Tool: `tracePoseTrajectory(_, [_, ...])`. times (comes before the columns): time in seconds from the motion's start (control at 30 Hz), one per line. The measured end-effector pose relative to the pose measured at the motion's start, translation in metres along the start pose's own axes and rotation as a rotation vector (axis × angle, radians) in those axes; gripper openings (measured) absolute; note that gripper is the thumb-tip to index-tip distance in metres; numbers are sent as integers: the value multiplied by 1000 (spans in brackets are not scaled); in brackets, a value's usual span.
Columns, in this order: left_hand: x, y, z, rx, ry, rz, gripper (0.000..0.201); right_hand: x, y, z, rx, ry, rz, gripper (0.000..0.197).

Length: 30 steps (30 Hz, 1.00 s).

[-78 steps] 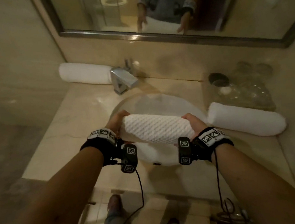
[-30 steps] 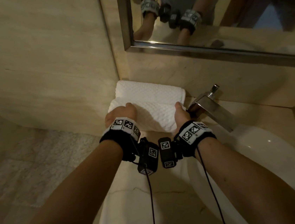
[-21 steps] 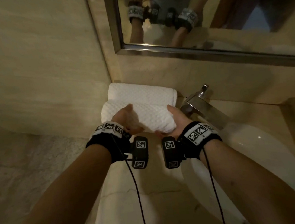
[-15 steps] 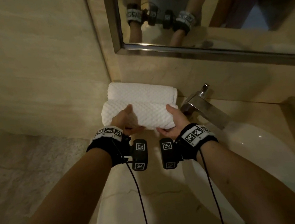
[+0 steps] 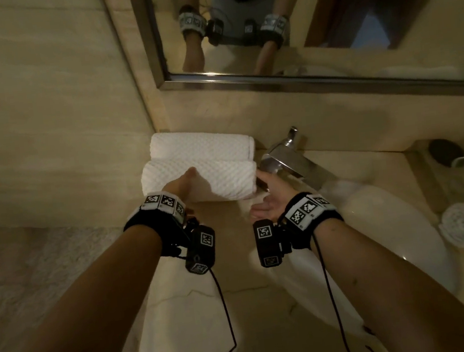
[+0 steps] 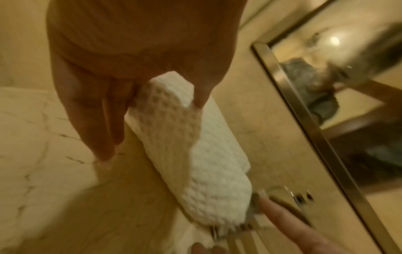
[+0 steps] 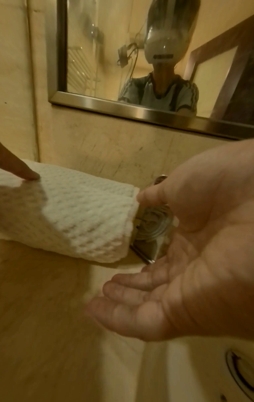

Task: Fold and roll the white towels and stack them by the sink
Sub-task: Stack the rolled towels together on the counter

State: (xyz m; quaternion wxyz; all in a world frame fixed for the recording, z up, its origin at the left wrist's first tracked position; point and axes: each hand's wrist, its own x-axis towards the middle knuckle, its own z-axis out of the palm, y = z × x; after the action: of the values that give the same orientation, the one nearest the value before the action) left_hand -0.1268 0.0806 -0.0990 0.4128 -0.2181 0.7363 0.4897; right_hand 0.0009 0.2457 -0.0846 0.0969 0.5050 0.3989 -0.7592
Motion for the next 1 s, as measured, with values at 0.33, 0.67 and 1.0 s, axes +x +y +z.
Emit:
tracePoseTrajectory(0.33, [-62, -24, 117, 347, -150, 2, 35, -47, 11, -130, -83, -8, 7, 13])
tracePoseTrajectory(0.67, [-150, -55, 355, 413, -350, 40, 30, -116, -15, -361, 86, 161, -101, 30])
tracePoseTrajectory(1.0, [-155, -91, 518, 227, -476, -165, 117, -122, -20, -531, 422, 347, -81, 46])
